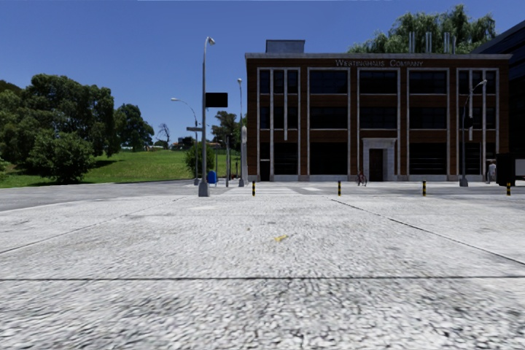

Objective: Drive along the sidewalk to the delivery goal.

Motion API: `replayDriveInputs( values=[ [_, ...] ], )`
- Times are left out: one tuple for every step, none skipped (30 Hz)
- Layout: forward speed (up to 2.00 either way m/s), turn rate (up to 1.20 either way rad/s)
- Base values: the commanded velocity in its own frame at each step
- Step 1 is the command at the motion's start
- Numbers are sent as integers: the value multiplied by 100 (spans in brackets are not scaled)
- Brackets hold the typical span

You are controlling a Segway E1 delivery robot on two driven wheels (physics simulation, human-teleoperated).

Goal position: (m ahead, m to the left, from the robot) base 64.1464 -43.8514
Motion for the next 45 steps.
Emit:
replayDriveInputs(
  values=[
    [200, 0],
    [200, 0],
    [200, 0],
    [200, 0],
    [200, 0],
    [200, 0],
    [200, 0],
    [200, 0],
    [200, 0],
    [200, 0],
    [200, 0],
    [200, 0],
    [200, 0],
    [200, 0],
    [200, 0],
    [200, 0],
    [200, 0],
    [200, 0],
    [200, 0],
    [200, 0],
    [200, 0],
    [200, 0],
    [200, 0],
    [200, 0],
    [200, 0],
    [200, 0],
    [200, 0],
    [200, 0],
    [200, 0],
    [200, 0],
    [200, 0],
    [200, 0],
    [200, 0],
    [200, 0],
    [200, -2],
    [200, -46],
    [200, -56],
    [200, -59],
    [200, -52],
    [200, -41],
    [200, -41],
    [200, -38],
    [200, -34],
    [200, -12],
    [200, 0]
  ],
)
